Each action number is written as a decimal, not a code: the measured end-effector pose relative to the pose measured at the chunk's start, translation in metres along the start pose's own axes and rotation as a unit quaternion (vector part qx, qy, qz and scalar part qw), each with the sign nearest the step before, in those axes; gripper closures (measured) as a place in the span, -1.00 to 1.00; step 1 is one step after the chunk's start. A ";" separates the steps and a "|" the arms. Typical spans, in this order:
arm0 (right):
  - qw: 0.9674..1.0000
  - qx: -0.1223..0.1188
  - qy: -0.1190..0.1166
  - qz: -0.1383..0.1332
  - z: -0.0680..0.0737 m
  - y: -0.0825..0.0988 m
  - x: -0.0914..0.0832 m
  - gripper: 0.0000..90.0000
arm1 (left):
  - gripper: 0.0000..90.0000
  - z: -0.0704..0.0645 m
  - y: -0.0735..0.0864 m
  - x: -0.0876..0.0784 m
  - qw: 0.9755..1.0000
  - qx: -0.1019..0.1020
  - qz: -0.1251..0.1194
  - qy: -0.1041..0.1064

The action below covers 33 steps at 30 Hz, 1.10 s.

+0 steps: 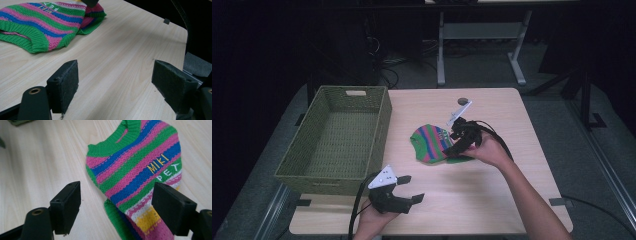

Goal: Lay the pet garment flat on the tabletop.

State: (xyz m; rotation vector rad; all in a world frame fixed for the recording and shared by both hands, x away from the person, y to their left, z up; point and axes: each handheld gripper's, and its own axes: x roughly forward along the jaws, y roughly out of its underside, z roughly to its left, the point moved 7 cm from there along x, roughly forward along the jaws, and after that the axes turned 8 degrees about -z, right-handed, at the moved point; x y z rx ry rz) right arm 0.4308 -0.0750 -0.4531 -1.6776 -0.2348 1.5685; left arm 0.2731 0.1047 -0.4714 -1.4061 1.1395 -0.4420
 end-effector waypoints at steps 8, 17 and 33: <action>0.999 0.016 0.020 0.032 -0.011 0.001 0.021 -0.35 | -0.53 0.002 -0.001 -0.002 1.000 -0.003 -0.006 -0.001; 0.996 0.029 0.038 0.079 -0.022 0.011 0.041 -0.30 | -0.53 0.000 -0.001 0.000 1.000 -0.002 -0.005 0.003; 0.991 0.065 0.065 0.093 -0.024 0.020 0.051 0.00 | -0.53 -0.002 0.000 0.002 1.000 0.003 0.002 0.002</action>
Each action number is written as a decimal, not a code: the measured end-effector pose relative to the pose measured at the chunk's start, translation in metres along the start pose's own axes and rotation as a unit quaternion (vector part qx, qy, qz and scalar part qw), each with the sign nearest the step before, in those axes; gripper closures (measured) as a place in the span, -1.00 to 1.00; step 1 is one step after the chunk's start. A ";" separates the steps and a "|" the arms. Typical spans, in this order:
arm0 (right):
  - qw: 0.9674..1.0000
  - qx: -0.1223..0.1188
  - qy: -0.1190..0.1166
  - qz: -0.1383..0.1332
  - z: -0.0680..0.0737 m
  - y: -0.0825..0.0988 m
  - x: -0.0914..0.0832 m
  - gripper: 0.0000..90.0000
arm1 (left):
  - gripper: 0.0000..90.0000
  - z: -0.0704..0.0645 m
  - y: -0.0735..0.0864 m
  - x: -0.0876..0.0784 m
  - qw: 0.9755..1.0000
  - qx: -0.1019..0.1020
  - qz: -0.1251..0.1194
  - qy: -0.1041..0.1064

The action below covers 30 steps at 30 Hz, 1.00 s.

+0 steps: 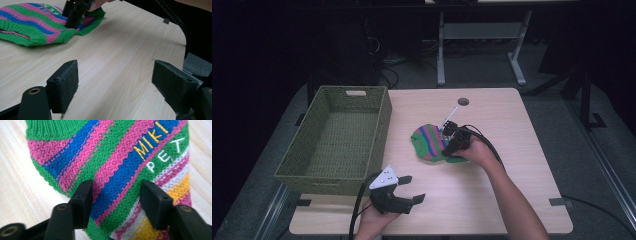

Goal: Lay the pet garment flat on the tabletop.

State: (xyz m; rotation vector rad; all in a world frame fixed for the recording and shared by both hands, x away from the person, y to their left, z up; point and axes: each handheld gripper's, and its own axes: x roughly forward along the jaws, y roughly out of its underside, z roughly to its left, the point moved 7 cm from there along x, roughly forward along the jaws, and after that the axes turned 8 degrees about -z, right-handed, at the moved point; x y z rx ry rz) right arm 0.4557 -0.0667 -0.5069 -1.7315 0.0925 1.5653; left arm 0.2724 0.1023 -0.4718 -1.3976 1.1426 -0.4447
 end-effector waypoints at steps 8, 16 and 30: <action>0.999 0.026 0.021 0.006 -0.002 -0.002 0.000 0.27 | -0.53 0.000 0.000 0.001 1.000 0.000 -0.002 0.000; 0.998 0.057 0.016 -0.006 -0.007 -0.001 -0.001 0.53 | -0.53 0.000 0.000 0.000 1.000 0.000 -0.001 -0.001; 0.993 0.100 -0.027 -0.056 -0.016 -0.002 -0.015 0.61 | -0.53 0.003 -0.001 -0.002 1.000 -0.003 -0.007 -0.002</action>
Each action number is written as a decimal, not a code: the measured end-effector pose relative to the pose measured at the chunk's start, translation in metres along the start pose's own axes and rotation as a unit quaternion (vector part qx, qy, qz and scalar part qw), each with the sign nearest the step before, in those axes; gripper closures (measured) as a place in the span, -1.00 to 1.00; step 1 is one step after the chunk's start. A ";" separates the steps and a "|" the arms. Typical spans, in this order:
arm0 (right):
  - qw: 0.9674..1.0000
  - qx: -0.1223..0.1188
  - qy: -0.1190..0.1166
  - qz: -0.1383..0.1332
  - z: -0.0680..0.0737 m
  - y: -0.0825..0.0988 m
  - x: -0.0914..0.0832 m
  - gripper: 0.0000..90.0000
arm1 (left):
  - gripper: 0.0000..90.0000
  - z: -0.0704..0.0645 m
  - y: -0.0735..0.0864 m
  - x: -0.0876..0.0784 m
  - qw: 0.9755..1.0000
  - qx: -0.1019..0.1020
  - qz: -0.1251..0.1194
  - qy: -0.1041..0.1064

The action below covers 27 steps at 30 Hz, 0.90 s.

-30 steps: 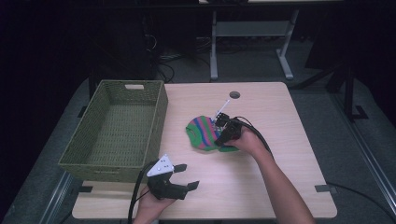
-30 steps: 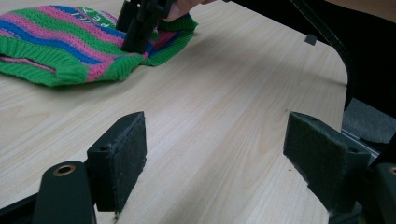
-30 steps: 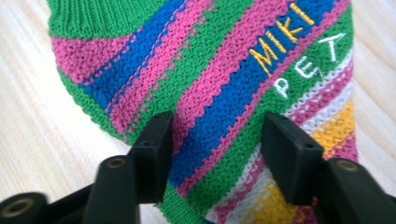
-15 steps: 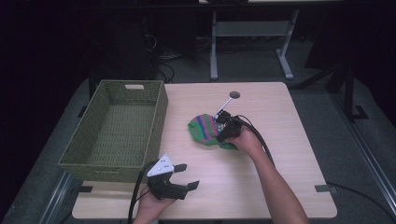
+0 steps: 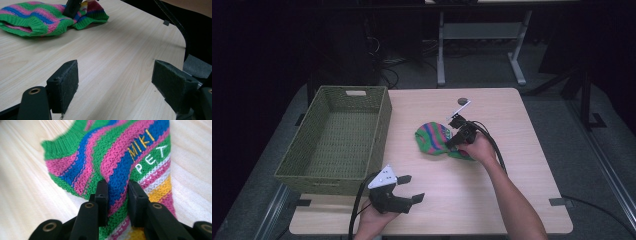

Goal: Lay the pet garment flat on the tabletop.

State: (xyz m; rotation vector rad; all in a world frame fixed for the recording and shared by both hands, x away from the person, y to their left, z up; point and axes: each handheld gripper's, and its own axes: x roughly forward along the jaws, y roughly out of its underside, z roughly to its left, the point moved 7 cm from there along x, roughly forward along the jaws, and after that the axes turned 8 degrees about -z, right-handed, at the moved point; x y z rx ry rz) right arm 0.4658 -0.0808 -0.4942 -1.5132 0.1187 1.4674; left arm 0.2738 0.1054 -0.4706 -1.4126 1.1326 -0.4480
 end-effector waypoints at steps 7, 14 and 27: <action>0.999 0.009 -0.020 -0.030 0.002 -0.006 -0.020 0.61 | -0.53 0.001 -0.001 -0.001 1.000 -0.008 -0.007 0.001; 0.997 0.020 -0.032 -0.061 -0.002 -0.010 -0.042 0.61 | -0.53 -0.003 -0.003 -0.003 0.999 -0.020 -0.022 0.014; 0.993 0.028 -0.052 -0.100 -0.003 -0.012 -0.075 0.61 | -0.53 -0.002 -0.003 -0.004 0.999 -0.023 -0.021 0.012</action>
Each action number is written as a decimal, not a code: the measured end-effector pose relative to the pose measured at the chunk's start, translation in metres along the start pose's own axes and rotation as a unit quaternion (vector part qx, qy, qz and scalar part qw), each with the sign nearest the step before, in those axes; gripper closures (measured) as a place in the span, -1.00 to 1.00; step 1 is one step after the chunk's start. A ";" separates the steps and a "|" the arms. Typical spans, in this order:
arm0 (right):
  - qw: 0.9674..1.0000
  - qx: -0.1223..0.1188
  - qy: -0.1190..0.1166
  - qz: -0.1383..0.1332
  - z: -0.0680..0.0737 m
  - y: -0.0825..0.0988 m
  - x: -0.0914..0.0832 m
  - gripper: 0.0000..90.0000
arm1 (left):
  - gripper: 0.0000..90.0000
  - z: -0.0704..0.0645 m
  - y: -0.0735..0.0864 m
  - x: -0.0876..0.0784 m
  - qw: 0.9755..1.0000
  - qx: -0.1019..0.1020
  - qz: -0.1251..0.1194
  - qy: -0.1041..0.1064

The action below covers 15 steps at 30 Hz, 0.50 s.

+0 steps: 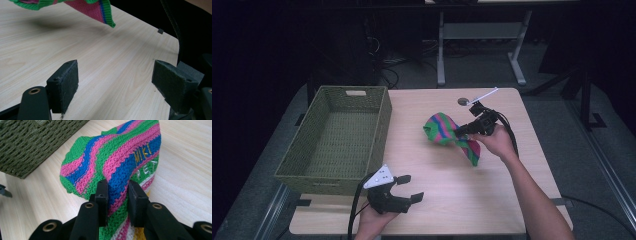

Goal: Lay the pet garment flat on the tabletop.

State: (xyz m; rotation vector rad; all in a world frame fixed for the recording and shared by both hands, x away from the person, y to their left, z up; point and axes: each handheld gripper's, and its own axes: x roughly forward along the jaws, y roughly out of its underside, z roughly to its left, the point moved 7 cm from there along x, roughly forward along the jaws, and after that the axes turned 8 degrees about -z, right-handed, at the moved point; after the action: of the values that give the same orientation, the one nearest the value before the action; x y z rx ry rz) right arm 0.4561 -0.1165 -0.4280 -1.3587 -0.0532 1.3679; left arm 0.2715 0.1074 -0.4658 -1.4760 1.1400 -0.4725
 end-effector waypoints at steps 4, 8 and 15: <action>1.000 -0.012 -0.013 -0.010 0.008 0.001 -0.013 0.61 | -0.53 0.002 0.000 -0.001 1.000 0.011 0.005 -0.008; 0.999 -0.015 -0.030 -0.022 0.018 0.002 -0.027 0.61 | -0.53 0.003 -0.001 -0.002 1.000 0.008 0.001 -0.010; 0.998 -0.039 -0.040 -0.040 0.034 0.005 -0.041 0.61 | -0.54 0.005 -0.001 -0.005 1.000 0.014 -0.001 -0.020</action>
State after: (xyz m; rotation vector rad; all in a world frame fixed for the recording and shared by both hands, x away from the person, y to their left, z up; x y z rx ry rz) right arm 0.4157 -0.1248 -0.3930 -1.3520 -0.2146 1.3635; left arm 0.2737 0.1137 -0.4650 -1.4566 1.0974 -0.4572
